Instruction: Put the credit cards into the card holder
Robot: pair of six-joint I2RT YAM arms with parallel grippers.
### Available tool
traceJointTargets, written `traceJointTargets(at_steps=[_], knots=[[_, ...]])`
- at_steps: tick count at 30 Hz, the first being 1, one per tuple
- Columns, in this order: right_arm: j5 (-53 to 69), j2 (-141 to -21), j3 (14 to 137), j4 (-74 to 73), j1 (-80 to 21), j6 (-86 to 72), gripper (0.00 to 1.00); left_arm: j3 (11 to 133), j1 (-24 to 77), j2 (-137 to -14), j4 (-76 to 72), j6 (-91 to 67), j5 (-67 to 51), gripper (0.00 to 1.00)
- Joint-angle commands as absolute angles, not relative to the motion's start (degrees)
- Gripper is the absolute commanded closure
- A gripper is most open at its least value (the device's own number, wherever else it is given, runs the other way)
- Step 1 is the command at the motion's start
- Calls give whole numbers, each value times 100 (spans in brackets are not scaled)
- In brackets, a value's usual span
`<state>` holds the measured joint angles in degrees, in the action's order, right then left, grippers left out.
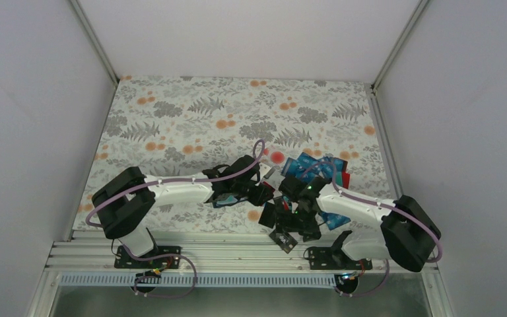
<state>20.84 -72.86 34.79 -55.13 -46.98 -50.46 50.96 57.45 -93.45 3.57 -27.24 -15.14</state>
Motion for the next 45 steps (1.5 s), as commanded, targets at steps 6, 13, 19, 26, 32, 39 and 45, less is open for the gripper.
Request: traceJointTargets(at_steps=[6,13,19,26,32,39,45], knots=[[2654,-7575,3484,-5009,-4881,-4663,0,5118,5768,-9310,355,-2750,-1574,71],[2444,-7833,3511,-5078,-5153,-4609,0,5180,5766,-9328,424,-2731,-1508,71],[2136,-8174,3710,-5143,-5531,-4617,0,5214,5767,-9360,447,-2731,-1498,71],[1289,-8686,3926,-5147,-5674,-4760,0,5161,5770,-9282,457,-2763,-1443,71],[1025,-8789,4003,-5004,-5734,-5036,8,5115,5767,-9285,448,-2785,-1433,71],[951,-8815,3976,-4851,-5781,-5143,28,5166,5768,-9361,457,-2772,-1437,71],[892,-8745,4170,-4949,-5783,-5157,42,5194,5766,-9385,457,-2792,-1433,71]])
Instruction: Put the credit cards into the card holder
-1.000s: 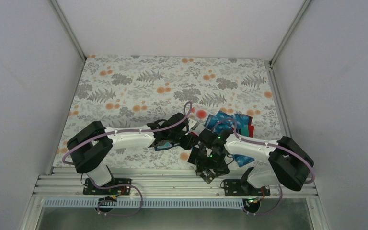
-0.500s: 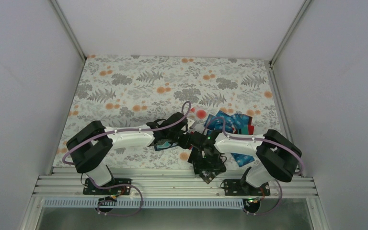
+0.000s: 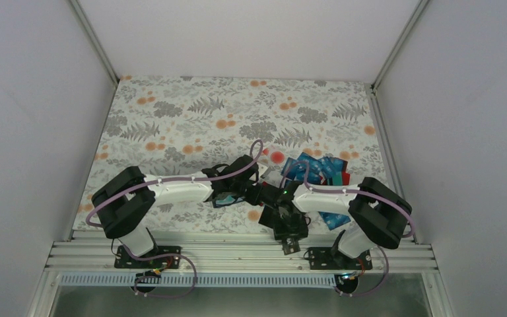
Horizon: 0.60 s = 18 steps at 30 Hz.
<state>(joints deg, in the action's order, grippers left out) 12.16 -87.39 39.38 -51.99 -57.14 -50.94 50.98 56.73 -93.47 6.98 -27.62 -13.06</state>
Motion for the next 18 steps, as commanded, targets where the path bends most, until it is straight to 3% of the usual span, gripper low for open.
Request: traceJointTargets(at_steps=[1,12,18], knots=[[870,-8729,4205,-5003,-5783,-5144,43,5187,5770,-9391,454,-2801,-1433,72],[884,-8587,4891,-5449,-5725,-4823,46,5159,5770,-9295,513,-2912,-1342,72],[1107,-8241,5086,-5727,-5528,-4554,45,5107,5731,-8919,853,-3184,-722,72]])
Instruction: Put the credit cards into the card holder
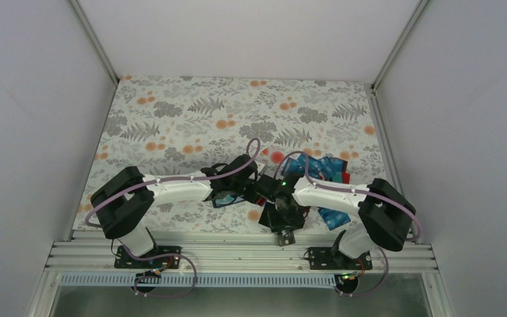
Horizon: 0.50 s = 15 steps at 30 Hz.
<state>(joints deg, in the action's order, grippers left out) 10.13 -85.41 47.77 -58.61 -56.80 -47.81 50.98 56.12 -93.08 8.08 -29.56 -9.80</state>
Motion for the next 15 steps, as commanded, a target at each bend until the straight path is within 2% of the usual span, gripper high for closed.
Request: traceJointTargets(at_steps=[1,10,15], knots=[[1129,-8188,5148,-5784,-5455,-4500,45,5094,5713,-8833,939,-3290,-577,72],[1154,-8020,6039,-5599,-4379,-4043,46,4686,5512,-7407,1099,-3909,268,72],[1329,-8243,6775,-5088,-3895,-3978,46,4341,5455,-6568,435,-3886,-107,71]])
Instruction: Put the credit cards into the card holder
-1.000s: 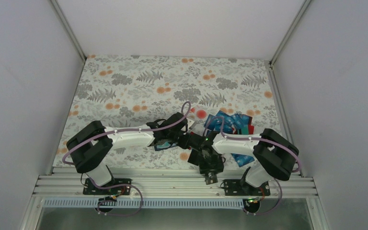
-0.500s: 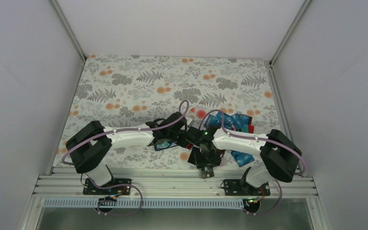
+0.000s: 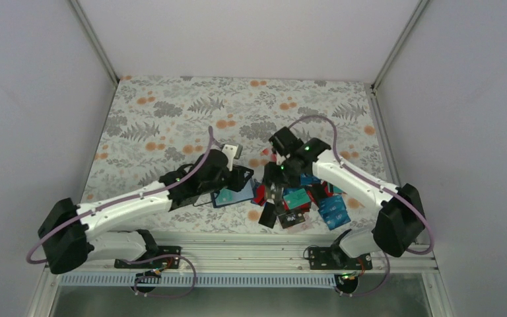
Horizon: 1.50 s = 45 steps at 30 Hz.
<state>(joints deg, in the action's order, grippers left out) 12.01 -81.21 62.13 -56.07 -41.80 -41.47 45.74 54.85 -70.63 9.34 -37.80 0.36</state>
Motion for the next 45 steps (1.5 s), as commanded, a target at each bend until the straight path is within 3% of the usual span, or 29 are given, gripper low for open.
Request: traceJointTargets(at_steps=[1,9,21,30,36,45], knots=[[1390,-8269,6903,-5003,-3841,-3973,46,4297,5454,-6515,287,-3846,-300,70],[1819,-8351,7624,-4633,-3626,-3865,46,4265,5458,-6550,-525,-3700,-1331,69],[2051,-8190,7676,-4489,-3596,-3675,46,4263,5418,-6391,-284,-3977,-499,71],[2418,-8132,7732,-4298,-3590,-3420,46,4433,5401,-6079,404,-3582,-197,65],[2805,-8077,7726,-4122,-3586,-3335,46,4413,5374,-6184,187,-3671,-206,67],[3002,-7979,7640,-4032,-3599,-3235,45,4395,5343,-6227,23,-3782,-93,77]])
